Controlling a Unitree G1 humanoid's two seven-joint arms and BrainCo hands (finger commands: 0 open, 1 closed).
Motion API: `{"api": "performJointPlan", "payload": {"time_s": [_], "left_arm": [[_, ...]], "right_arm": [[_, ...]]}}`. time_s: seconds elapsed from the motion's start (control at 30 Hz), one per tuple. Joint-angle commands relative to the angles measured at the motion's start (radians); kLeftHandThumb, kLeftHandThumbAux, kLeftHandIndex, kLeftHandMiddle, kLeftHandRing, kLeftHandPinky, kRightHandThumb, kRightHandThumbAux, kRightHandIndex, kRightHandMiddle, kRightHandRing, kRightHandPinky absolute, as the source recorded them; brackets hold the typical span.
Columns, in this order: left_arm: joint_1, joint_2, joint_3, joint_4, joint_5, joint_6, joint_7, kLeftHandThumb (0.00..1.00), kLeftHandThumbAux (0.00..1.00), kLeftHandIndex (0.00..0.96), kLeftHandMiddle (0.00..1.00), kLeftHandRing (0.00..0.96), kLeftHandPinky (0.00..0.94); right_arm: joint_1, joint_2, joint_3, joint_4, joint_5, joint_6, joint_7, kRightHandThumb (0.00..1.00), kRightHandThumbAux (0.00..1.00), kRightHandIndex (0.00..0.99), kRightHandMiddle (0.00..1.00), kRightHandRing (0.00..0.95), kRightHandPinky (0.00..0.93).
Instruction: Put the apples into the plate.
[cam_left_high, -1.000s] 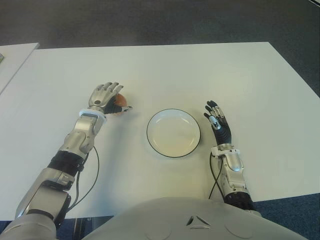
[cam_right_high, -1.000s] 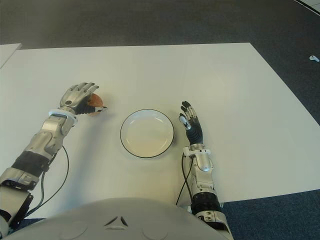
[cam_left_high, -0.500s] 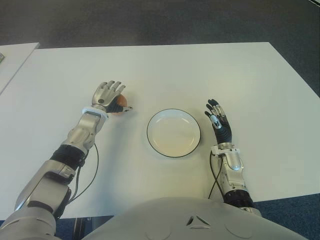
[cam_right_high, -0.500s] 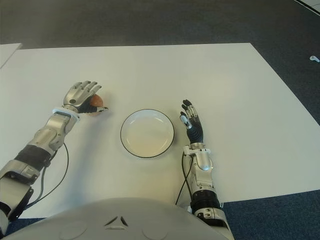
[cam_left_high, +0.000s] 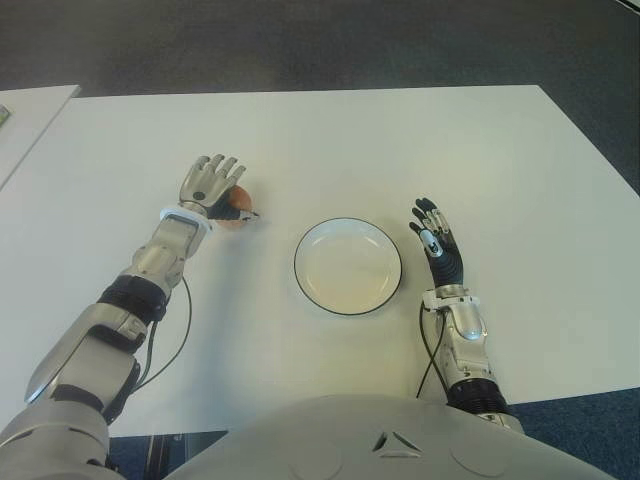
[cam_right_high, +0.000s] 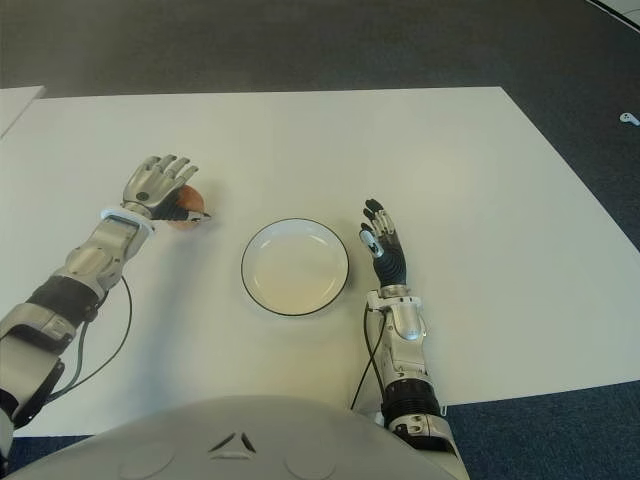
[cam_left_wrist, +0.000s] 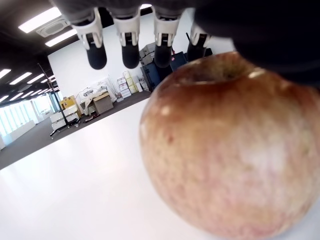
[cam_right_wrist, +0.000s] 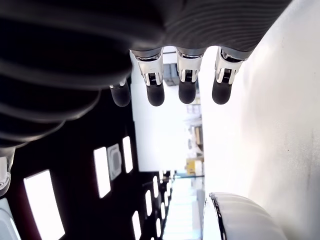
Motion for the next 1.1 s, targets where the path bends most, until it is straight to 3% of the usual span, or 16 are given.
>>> {"api": "performJointPlan", "payload": {"time_s": [0.03,0.8,0.87,1.0,1.1], "left_arm": [[-0.018,0.029,-0.033,0.036,0.027,-0.006,0.007,0.391,0.276,0.0,0.0,0.0,0.0],[-0.065,0.09,-0.105,0.078,0.036,-0.048,-0.118,0.421,0.302,0.0,0.0,0.0,0.0],[-0.078,0.084,-0.112,0.1,0.033,-0.054,-0.129,0.417,0.306,0.0,0.0,0.0,0.026],[-0.097,0.074,-0.117,0.131,0.007,-0.069,-0.163,0.421,0.305,0.036,0.101,0.111,0.174],[-0.08,0.079,-0.1,0.103,-0.032,-0.073,-0.222,0.499,0.312,0.113,0.204,0.211,0.278]], "right_arm": [[0.078,0.006,-0.004,0.108,-0.006,0.065,-0.011,0.0,0.393,0.0,0.0,0.0,0.0],[0.083,-0.002,-0.004,0.102,-0.008,0.07,-0.018,0.0,0.417,0.0,0.0,0.0,0.0],[0.082,-0.002,-0.004,0.103,-0.008,0.067,-0.019,0.0,0.416,0.0,0.0,0.0,0.0],[0.083,-0.006,-0.005,0.1,-0.01,0.068,-0.021,0.0,0.415,0.0,0.0,0.0,0.0],[0.084,-0.008,-0.005,0.097,-0.011,0.07,-0.022,0.0,0.419,0.0,0.0,0.0,0.0]]}}
